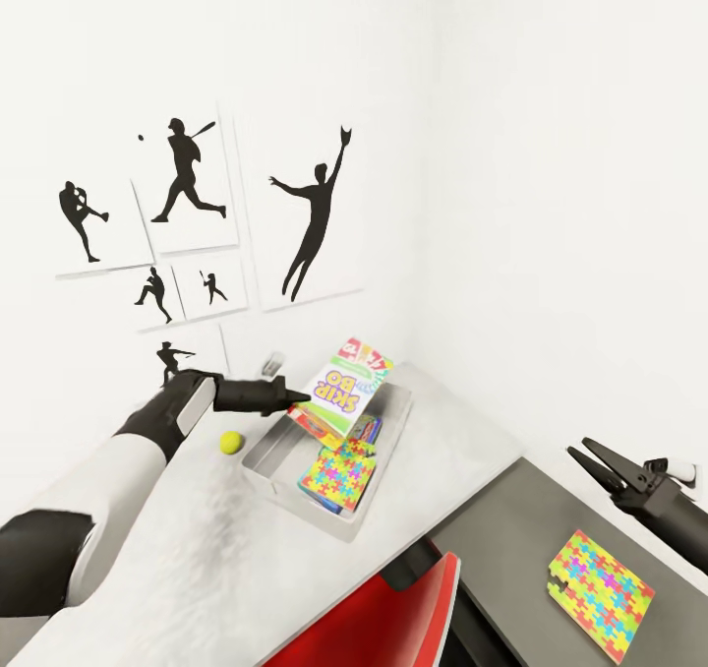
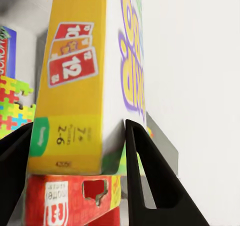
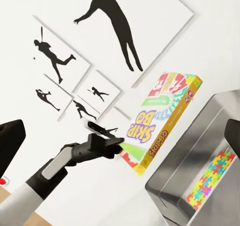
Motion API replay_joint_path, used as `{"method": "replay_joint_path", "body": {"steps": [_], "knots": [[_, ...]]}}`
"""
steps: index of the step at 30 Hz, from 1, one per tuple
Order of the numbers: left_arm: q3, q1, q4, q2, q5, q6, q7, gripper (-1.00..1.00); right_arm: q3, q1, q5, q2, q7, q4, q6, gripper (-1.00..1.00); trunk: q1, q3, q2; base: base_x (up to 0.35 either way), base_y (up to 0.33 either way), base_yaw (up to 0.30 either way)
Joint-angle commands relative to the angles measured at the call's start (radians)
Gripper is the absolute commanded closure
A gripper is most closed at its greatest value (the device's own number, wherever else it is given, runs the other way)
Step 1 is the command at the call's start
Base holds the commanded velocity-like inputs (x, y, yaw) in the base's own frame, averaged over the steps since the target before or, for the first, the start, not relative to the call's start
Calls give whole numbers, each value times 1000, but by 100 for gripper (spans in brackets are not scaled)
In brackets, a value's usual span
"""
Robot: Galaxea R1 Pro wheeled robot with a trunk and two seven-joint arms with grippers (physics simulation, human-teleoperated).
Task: Put all the toys in the child's room - the three board games (two on the bed and one on the table), the two jigsaw puzzles on the table, and the tennis ball on the table - inside the toy box on the table in the child's room.
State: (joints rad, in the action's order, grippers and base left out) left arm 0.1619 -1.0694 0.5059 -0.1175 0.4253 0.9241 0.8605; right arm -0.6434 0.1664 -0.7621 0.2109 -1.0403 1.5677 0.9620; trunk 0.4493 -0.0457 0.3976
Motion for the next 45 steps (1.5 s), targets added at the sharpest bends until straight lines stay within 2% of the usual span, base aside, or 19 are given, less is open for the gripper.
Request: {"method": "replay_joint_path", "body": {"steps": [1, 9, 13, 17, 19, 29, 45], "knots": [[6, -1, -12, -1, 4, -11, -2, 100, -1, 1, 0, 0, -3, 0, 4, -100, 1, -2, 2, 0, 0, 0], [15, -1, -45, 1, 2, -59, -53, 100, -2, 1, 3, 1, -3, 0, 6, -100, 1, -10, 2, 0, 0, 0], [15, 0, -47, 2, 1, -66, -63, 100, -2, 1, 5, 1, -3, 0, 6, -100, 1, -16, 2, 0, 0, 0], [19, 0, -56, 5, 2, -113, -65, 100, -1, 1, 6, 1, -3, 0, 5, -100, 1, -23, 2, 0, 0, 0], [27, 0, -79, 15, 1, -126, -66, 100, -1, 1, 7, 1, -3, 0, 5, -100, 1, -26, 2, 0, 0, 0], [36, 0, -106, 50, 0, -135, -65, 100, -2, 1, 7, 1, -3, 0, 4, -100, 1, -42, 2, 0, 0, 0], [37, 0, -107, 56, 0, -139, -66, 100, -2, 1, 7, 1, -3, 0, 5, -100, 1, -69, 2, 0, 0, 0]]}}
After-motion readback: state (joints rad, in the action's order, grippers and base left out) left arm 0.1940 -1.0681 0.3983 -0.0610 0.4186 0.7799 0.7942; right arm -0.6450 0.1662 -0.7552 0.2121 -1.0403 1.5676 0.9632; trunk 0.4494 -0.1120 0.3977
